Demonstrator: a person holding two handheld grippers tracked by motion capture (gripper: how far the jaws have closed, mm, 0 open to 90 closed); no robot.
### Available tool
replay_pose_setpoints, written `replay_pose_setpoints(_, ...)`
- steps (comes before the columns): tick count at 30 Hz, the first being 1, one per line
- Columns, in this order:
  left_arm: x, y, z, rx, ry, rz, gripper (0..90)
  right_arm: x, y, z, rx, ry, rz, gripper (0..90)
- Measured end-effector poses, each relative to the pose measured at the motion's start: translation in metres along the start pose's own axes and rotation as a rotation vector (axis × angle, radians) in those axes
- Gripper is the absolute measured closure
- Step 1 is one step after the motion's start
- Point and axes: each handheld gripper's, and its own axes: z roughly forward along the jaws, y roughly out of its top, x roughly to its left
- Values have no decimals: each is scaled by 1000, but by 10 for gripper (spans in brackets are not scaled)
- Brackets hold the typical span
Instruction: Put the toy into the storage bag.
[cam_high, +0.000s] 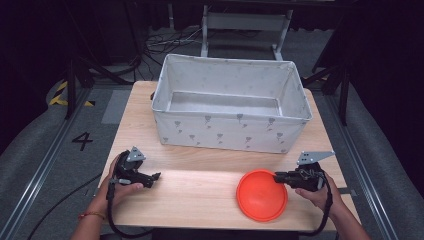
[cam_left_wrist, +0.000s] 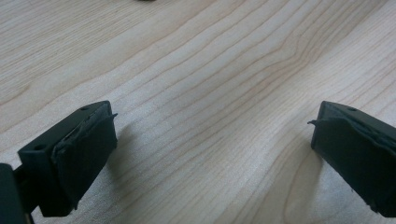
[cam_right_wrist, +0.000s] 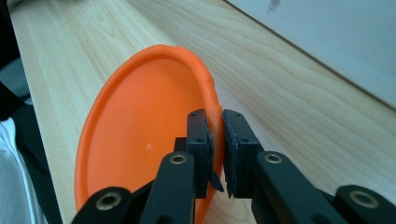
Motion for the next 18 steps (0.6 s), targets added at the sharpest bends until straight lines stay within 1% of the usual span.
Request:
replay_pose_setpoints(1, 0, 0, 0, 0, 0, -1, 6, 2, 2, -1, 1, 1, -5, 822)
replay_pose_setpoints(5, 0, 0, 0, 0, 0, 0, 5, 14, 14, -7, 19, -45, -85, 822)
replay_pose_setpoints(6, 0, 0, 0, 0, 0, 0, 5, 18, 17, -9, 22, -51, -110, 822)
replay_pose_setpoints(9, 0, 0, 0, -1, 2, 5, 5, 27, 30, -15, 24, -49, -160, 823)
replay_pose_setpoints(10, 0, 0, 0, -1, 2, 5, 5, 27, 30, -15, 24, -49, -160, 823)
replay_pose_setpoints(11, 0, 0, 0, -1, 2, 5, 5, 31, 35, -18, 27, -40, -179, 823)
replay_pose_setpoints(12, 0, 0, 0, -1, 2, 5, 5, 36, 44, -22, 40, -41, -214, 824)
replay_pose_setpoints(13, 0, 0, 0, 0, 0, 0, 6, 39, 48, -24, 49, -37, -229, 824)
replay_pose_setpoints(15, 0, 0, 0, -1, 2, 5, 5, 43, 55, -27, 60, -57, -259, 825)
replay_pose_setpoints(16, 0, 0, 0, -1, 2, 5, 5, 44, 58, -29, 64, -56, -266, 825)
replay_pose_setpoints(18, 0, 0, 0, -1, 3, 5, 5, 48, 64, -32, 80, -81, -289, 824)
